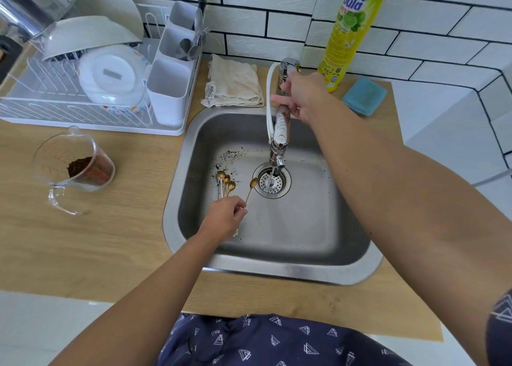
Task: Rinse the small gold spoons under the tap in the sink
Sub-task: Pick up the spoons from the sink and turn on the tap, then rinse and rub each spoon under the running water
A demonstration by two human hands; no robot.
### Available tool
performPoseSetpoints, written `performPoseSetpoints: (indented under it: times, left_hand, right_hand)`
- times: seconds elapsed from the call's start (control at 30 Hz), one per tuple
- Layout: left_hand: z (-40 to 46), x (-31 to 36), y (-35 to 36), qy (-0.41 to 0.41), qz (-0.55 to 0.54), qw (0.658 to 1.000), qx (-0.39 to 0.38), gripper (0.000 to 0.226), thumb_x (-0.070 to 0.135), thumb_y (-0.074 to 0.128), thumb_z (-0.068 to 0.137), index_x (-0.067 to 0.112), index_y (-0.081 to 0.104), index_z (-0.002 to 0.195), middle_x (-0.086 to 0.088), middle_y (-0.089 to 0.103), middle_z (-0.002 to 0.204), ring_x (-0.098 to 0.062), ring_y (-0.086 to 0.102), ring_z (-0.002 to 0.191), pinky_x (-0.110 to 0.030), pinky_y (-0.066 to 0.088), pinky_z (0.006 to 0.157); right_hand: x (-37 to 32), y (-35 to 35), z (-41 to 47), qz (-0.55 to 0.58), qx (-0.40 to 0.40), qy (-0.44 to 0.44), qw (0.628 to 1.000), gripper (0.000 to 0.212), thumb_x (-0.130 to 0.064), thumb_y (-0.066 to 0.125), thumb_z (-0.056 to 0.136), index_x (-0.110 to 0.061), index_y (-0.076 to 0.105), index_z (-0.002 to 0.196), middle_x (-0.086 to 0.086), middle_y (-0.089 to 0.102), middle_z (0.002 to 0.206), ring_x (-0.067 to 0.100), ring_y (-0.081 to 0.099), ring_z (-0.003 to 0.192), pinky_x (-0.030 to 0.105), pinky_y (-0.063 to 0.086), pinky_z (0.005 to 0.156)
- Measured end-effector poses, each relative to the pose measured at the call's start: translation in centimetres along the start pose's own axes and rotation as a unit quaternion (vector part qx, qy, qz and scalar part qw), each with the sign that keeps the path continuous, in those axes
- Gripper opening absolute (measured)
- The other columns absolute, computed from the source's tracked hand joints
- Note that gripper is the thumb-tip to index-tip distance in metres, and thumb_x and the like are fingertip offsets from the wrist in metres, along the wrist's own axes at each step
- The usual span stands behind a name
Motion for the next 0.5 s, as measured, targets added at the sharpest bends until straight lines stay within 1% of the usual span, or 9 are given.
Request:
performPoseSetpoints:
  times: [0.07,0.13,0.2,0.27,0.33,0.37,0.43,0.47,0.5]
  left_hand:
    - [0.0,0.1,0.3,0.006,0.001,1.000,-0.008,0.019,0.023,0.061,0.098,0.014,0.068,0.113,-0.003,0.070,0.099,-0.016,0.063,0.089,-0.033,0.055,0.082]
    - [0.2,0.1,0.8,0.008,-0.009,1.000,-0.019,0.019,0.023,0.061,0.097,0.014,0.068,0.112,-0.001,0.069,0.097,-0.015,0.062,0.087,-0.027,0.051,0.076]
    - [0.3,0.2,1.3,0.008,-0.022,0.999,-0.029,0.018,0.023,0.062,0.097,0.015,0.069,0.111,0.002,0.068,0.094,-0.012,0.062,0.085,-0.021,0.046,0.071]
    - [0.5,0.2,1.7,0.004,-0.038,0.999,-0.036,0.017,0.024,0.063,0.096,0.016,0.070,0.109,0.005,0.068,0.089,-0.010,0.061,0.081,-0.017,0.044,0.065]
    - [0.8,0.1,2.1,-0.002,-0.054,0.998,-0.039,0.017,0.025,0.065,0.095,0.016,0.071,0.107,0.008,0.067,0.083,-0.006,0.060,0.077,-0.013,0.043,0.064]
    - [1.0,-0.1,2.2,-0.004,-0.060,0.997,-0.038,0.016,0.026,0.065,0.094,0.017,0.072,0.106,0.010,0.067,0.082,-0.004,0.059,0.075,-0.012,0.042,0.063]
    - [1.3,-0.3,2.4,-0.003,-0.067,0.997,-0.036,0.016,0.027,0.066,0.094,0.019,0.072,0.105,0.013,0.065,0.080,0.002,0.058,0.073,-0.010,0.040,0.060]
    - [1.5,-0.3,2.4,0.000,-0.068,0.997,-0.033,0.015,0.028,0.066,0.093,0.020,0.072,0.105,0.016,0.065,0.078,0.003,0.058,0.072,-0.010,0.040,0.059]
    - [1.6,-0.3,2.4,0.003,-0.071,0.997,-0.032,0.014,0.028,0.066,0.093,0.021,0.072,0.104,0.018,0.064,0.077,0.003,0.058,0.072,-0.011,0.040,0.059]
  right_hand:
    - [0.1,-0.3,-0.2,0.007,-0.003,-0.011,1.000,0.028,-0.030,0.050,0.107,-0.005,0.061,0.105,0.001,0.066,0.086,0.015,0.077,0.062,0.016,0.030,0.031]
    - [0.8,-1.2,-0.5,0.032,0.009,-0.033,0.999,0.027,-0.033,0.051,0.106,-0.011,0.061,0.094,-0.003,0.065,0.083,0.009,0.075,0.059,0.017,0.030,0.034]
    - [2.5,-3.0,-0.9,0.064,0.042,-0.055,0.996,0.024,-0.034,0.050,0.106,-0.017,0.060,0.092,-0.005,0.062,0.080,0.003,0.066,0.054,0.016,0.033,0.040]
    - [5.7,-5.3,-1.7,0.075,0.099,-0.059,0.991,0.022,-0.032,0.050,0.106,-0.020,0.063,0.092,-0.005,0.060,0.076,0.005,0.054,0.054,0.017,0.036,0.047]
    - [10.2,-6.9,-2.8,0.057,0.130,-0.043,0.989,0.021,-0.029,0.051,0.106,-0.017,0.066,0.096,-0.004,0.060,0.075,0.007,0.048,0.056,0.016,0.037,0.047]
    - [12.4,-7.0,-3.4,0.029,0.123,-0.034,0.991,0.018,-0.028,0.053,0.105,-0.016,0.066,0.100,-0.004,0.061,0.076,0.006,0.049,0.057,0.016,0.038,0.048]
    - [16.6,-6.1,-4.5,-0.042,0.069,-0.012,0.997,0.011,-0.025,0.059,0.102,-0.018,0.065,0.108,-0.004,0.066,0.085,0.008,0.059,0.066,0.019,0.045,0.059]
    - [18.3,-5.4,-5.1,-0.072,0.032,-0.002,0.997,0.015,-0.025,0.063,0.100,-0.020,0.064,0.113,-0.004,0.068,0.094,0.010,0.064,0.077,0.023,0.048,0.068]
    - [19.7,-4.6,-5.5,-0.095,-0.004,0.003,0.995,0.023,-0.026,0.067,0.097,-0.024,0.062,0.120,-0.004,0.069,0.102,0.012,0.066,0.088,0.025,0.050,0.077]
Point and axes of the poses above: each hand's wrist, its own z-axis towards the middle knuckle, its own y-axis out of the palm, x = y × z, the point moved 8 cm from there along z, towards the middle knuckle
